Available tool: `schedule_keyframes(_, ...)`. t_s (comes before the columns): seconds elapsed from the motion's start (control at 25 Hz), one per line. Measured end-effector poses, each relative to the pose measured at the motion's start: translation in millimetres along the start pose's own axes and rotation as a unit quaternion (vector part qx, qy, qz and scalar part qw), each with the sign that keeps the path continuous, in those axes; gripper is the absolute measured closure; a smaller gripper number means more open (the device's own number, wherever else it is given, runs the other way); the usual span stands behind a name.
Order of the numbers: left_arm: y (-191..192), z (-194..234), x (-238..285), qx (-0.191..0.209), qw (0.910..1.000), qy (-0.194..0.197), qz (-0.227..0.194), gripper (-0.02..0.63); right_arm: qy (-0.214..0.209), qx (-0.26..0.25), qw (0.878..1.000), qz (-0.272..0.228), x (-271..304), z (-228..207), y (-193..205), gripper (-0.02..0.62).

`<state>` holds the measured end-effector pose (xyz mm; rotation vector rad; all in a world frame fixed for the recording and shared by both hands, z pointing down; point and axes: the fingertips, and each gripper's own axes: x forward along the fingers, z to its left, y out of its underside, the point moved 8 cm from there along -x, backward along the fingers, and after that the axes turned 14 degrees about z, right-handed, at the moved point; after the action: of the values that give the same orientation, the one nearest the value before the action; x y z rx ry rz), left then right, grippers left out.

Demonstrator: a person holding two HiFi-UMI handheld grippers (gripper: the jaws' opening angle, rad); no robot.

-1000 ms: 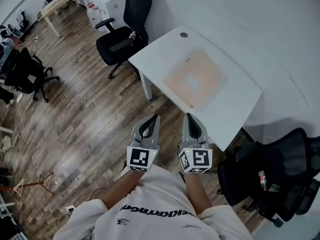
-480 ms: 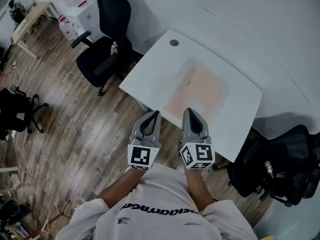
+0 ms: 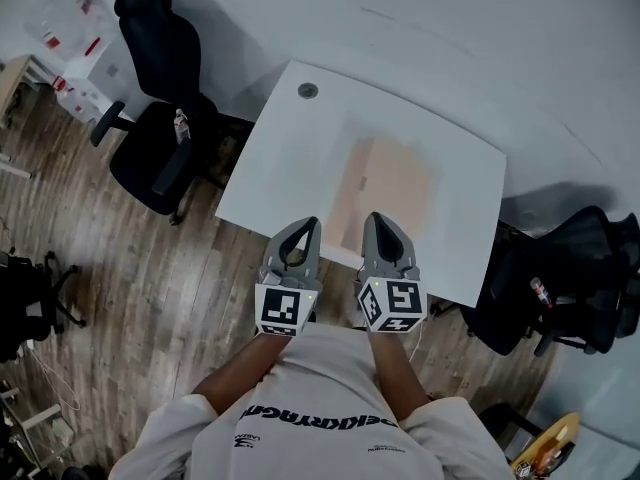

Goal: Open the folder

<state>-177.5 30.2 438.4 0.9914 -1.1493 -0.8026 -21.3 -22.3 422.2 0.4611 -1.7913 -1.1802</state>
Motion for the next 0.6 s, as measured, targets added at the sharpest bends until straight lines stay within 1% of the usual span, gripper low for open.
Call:
schedule_keyframes(0.12,-1.5,9.5,16.8,-0.001,0.9998,0.016,0.006,0.605,0.019,0.009,1.0,0.005,10.3,-4.4,-4.6,0.595)
schedule_keyframes(0.24,-0.4,13.0,32.5,-0.004,0.9995,0.029,0.016,0.606,0.028,0.014,0.999,0.018,21.5,-11.1,-7.4,0.595)
schedule_keyframes(0.36,3.4,11.9,42.5,-0.007,0.999,0.037,0.024,0.606,0.028,0.023,0.998,0.044,33.6,-19.4,-2.0,0.595)
schedule_keyframes(0.6,12.6,11.4,54.1,-0.01,0.998,0.041,0.047,0.606,0.049,0.021,0.993,0.104,60.3,-31.5,2.9,0.594)
